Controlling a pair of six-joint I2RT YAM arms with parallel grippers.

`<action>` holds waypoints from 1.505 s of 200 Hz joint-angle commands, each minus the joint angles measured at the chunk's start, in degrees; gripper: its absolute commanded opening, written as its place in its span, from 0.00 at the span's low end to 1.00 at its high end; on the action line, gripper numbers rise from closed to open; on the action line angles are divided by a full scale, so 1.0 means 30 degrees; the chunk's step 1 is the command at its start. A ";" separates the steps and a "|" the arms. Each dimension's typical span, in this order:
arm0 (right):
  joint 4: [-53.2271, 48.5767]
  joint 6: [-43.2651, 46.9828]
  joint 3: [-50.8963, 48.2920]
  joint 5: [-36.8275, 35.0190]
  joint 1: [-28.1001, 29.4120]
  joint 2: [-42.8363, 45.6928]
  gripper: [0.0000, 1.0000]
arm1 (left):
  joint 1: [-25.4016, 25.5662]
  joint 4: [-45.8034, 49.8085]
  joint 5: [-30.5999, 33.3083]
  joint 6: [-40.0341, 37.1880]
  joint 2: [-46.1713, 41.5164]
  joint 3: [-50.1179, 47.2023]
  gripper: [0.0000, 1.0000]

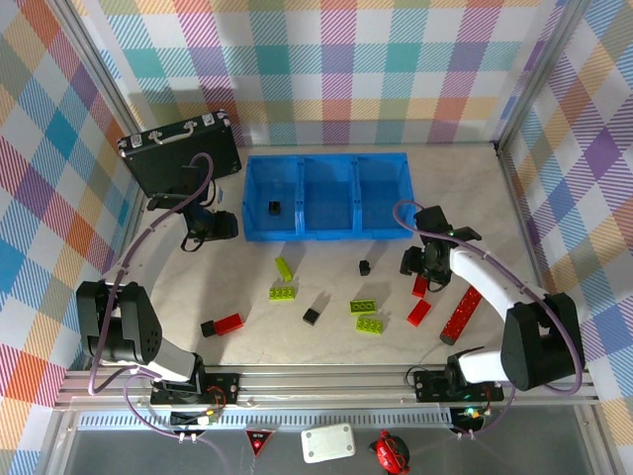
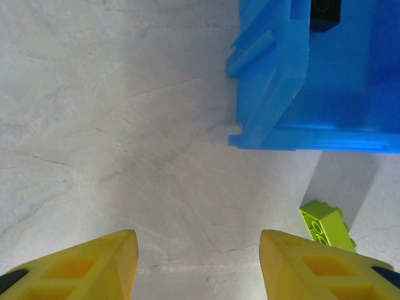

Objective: Sort the legos into containers by color
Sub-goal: Pick up the lego from the middle-right of the table.

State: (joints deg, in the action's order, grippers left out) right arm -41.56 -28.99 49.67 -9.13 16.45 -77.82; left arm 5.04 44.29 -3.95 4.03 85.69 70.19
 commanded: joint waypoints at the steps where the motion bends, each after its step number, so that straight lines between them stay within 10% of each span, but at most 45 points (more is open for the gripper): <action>1: 0.0666 -0.0696 -0.0555 -0.0364 -0.0103 -0.0359 0.62 | -0.0295 -0.0321 0.0018 -0.0406 -0.0267 0.0068 0.54; 301: 0.1152 -0.0418 -0.0988 -0.0562 -0.0150 -0.0817 0.36 | -0.0332 0.0587 0.0466 -0.0688 0.1140 0.0736 0.54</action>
State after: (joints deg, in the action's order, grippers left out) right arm -35.64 -31.00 44.71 -10.48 16.40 -82.26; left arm 4.93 44.86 -3.36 3.11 89.56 70.76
